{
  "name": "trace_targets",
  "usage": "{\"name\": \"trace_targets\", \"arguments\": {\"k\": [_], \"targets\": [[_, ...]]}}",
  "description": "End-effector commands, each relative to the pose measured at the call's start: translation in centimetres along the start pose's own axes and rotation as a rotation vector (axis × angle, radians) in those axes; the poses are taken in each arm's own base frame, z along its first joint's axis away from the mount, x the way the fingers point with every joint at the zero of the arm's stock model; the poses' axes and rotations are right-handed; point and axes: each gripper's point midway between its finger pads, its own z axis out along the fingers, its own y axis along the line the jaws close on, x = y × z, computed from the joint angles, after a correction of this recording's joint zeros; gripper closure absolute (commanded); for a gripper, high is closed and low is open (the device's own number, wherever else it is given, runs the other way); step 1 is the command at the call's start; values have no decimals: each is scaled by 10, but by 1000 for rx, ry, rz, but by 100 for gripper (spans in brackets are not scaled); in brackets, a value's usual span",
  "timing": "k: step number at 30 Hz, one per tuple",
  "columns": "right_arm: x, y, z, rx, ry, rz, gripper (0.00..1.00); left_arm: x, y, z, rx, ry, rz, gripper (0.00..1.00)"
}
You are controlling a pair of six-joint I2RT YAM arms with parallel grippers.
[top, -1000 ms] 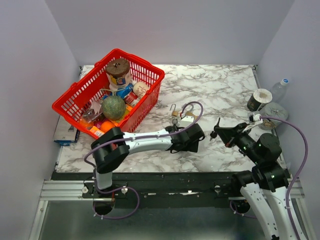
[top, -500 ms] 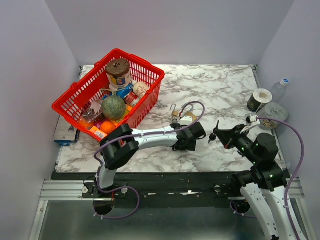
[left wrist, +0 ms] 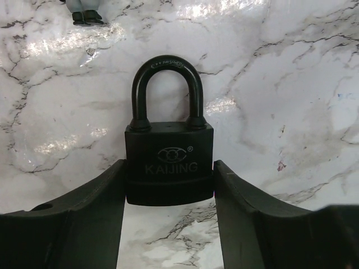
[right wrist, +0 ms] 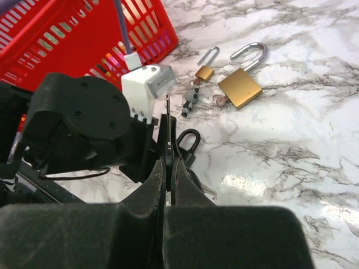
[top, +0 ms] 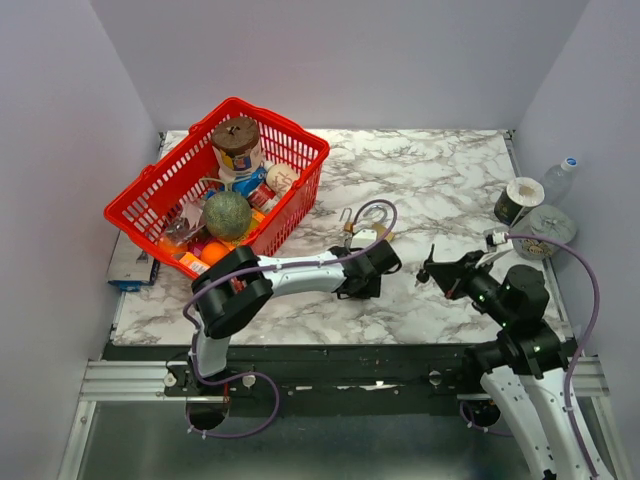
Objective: Unlock with the key
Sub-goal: Pick up the lock from the center of the board.
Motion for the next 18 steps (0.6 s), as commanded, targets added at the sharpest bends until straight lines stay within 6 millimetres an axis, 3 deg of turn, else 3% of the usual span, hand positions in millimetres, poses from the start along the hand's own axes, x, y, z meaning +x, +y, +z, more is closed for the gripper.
{"name": "trace_targets", "arguments": {"k": [1,6,7,10,13,14,18], "targets": [[16,1,7,-41,54,13,99,12,-6,4,92,34,-64,100],[50,-2,23,-72,211,83,99,-20,-36,-27,258,-60,-157,100],[56,-3,25,-80,231,93,99,-33,-52,-37,339,-100,-185,100],[55,6,30,-135,223,108,99,-64,-73,-68,488,-192,-256,100],[52,15,28,-175,214,120,99,-84,-73,-92,551,-239,-336,100],[54,16,29,-184,224,132,99,-96,-75,-108,594,-281,-365,100],[73,24,30,-238,277,191,99,-109,-69,-128,661,-331,-446,100]]}}
